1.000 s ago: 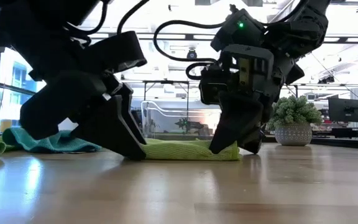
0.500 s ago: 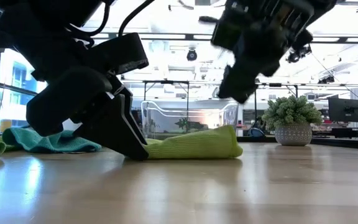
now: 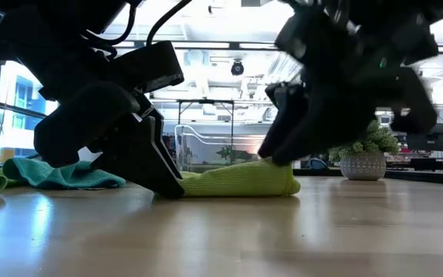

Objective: Roll microfiber towels into tight, uniform cylinder then place into a basket
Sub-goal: Roll the light green microfiber cloth

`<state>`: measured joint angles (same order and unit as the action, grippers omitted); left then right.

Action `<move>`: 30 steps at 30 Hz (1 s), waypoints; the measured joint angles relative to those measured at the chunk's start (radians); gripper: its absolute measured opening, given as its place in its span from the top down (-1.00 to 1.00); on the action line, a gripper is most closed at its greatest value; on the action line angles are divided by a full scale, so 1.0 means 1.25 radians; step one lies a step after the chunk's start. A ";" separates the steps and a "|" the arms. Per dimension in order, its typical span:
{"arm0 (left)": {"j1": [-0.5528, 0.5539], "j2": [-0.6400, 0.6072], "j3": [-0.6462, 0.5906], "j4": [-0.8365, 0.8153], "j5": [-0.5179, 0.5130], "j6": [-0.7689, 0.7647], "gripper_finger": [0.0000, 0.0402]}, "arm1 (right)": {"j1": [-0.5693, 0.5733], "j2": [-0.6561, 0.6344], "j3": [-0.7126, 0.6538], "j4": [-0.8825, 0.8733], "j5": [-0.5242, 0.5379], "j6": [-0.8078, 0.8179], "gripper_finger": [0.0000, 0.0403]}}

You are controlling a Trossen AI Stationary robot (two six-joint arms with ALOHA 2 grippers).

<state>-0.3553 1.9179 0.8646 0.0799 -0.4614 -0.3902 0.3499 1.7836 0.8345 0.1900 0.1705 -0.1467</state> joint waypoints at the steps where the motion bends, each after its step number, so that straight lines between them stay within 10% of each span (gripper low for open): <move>1: 0.000 0.000 0.000 -0.001 0.000 0.000 0.28 | -0.002 0.007 0.000 0.004 0.016 0.015 0.37; 19: -0.001 -0.014 0.007 -0.007 -0.019 0.007 0.28 | -0.056 0.066 0.004 -0.017 -0.001 0.096 0.17; 30: 0.001 -0.010 0.011 -0.017 -0.011 0.012 0.28 | -0.050 -0.079 0.000 -0.236 0.031 0.166 0.20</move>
<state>-0.3546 1.9057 0.8787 0.0589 -0.4753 -0.3748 0.2870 1.6853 0.8349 -0.1056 0.2091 0.0607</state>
